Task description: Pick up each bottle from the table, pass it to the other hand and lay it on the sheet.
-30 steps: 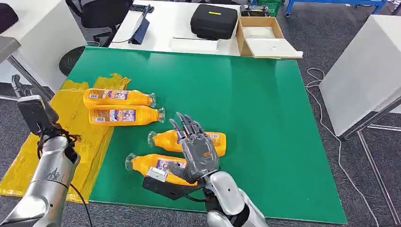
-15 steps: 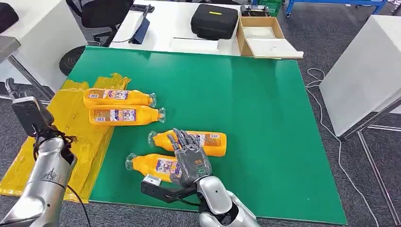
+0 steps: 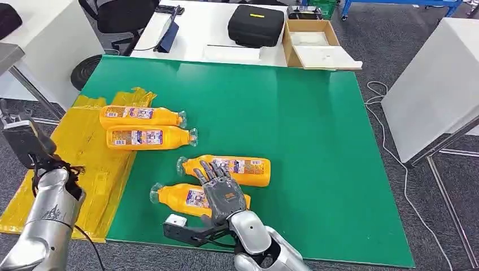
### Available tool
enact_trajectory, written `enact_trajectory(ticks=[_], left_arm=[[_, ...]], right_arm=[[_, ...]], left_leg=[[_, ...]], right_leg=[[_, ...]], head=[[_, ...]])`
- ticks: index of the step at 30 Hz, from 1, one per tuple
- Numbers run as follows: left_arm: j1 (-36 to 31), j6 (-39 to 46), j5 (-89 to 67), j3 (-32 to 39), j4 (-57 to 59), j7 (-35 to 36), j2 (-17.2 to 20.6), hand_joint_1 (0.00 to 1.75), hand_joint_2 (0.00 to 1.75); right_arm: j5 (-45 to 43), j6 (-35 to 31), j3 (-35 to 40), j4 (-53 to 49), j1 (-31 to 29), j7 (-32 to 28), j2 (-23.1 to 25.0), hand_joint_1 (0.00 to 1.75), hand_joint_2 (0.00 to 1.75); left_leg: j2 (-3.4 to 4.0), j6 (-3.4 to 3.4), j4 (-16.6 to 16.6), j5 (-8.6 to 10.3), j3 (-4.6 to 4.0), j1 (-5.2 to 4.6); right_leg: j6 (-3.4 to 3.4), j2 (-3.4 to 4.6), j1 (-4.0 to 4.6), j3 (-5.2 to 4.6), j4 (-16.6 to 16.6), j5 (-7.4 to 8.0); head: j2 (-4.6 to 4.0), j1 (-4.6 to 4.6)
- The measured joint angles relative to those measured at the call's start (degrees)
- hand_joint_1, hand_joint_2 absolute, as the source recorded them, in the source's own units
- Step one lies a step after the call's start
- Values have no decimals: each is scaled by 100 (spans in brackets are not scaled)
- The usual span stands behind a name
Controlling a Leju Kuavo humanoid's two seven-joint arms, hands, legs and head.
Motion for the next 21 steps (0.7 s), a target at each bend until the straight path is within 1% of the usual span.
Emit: enact_trajectory(ticks=[21], left_arm=[[251,-4,98,363,-114,0,53,0,0]], right_arm=[[-17,74,251,470,-164,66,-61,0,175]], left_leg=[[0,0,0,0,1,0]], right_leg=[[-1,0,0,-1,0,-1]], head=[[0,0]])
